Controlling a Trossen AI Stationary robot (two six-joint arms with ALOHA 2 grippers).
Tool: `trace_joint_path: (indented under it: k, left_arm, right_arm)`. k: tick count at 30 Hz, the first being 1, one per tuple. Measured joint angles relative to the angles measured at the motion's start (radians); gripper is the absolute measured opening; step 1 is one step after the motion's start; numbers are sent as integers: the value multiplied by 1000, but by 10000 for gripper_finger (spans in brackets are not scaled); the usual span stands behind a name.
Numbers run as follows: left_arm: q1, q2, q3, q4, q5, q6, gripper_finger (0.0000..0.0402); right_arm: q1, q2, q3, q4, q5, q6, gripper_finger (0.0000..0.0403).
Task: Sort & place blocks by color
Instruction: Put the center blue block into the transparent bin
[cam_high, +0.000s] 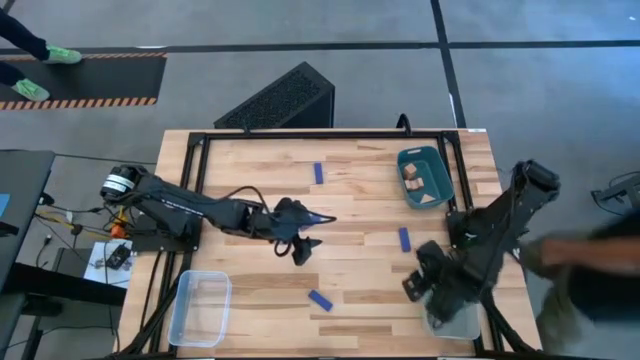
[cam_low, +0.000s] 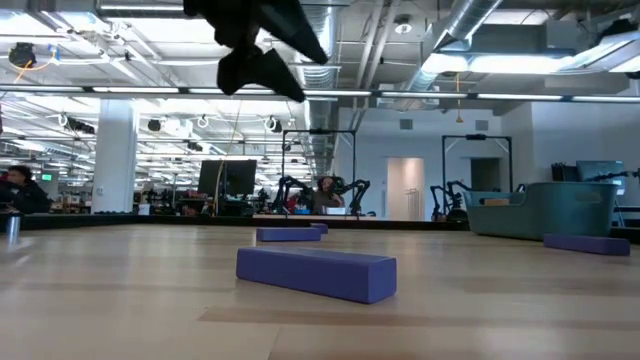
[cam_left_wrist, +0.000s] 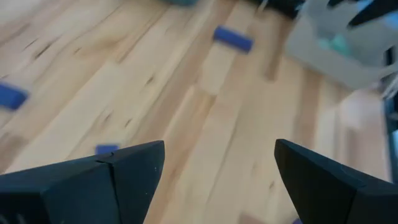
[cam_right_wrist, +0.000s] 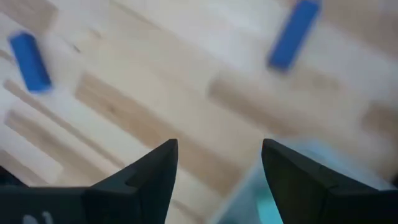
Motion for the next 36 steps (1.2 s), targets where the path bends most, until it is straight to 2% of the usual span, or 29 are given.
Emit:
trace_joint_path:
  k: [7, 11, 13, 18, 26, 30, 36]
  left_arm:
    - [33, 11, -4, -194, -33, -13, 295]
    - [92, 44, -40, -191, 16, -22, 295]
    - [126, 75, -44, -197, 41, 30, 295]
    - [201, 179, -45, -113, 150, 180, 295]
    - [294, 277, -45, -100, 195, 204, 292]
    - [320, 277, -45, -85, 193, 262, 260]
    - [341, 311, -44, 19, 263, 305, 174]
  right_arm:
    - [-241, -59, 0, 112, 43, -383, 256]
    - [-368, -98, 0, 256, 50, -572, 256]
    - [-410, -114, 0, 306, 48, -632, 256]
    - [-467, -140, 0, 304, 24, -676, 256]
    - [-502, -146, 0, 207, 21, -655, 256]
    - [-546, -146, 0, 203, 21, -696, 256]
    - [-642, -146, 0, 203, -20, -807, 256]
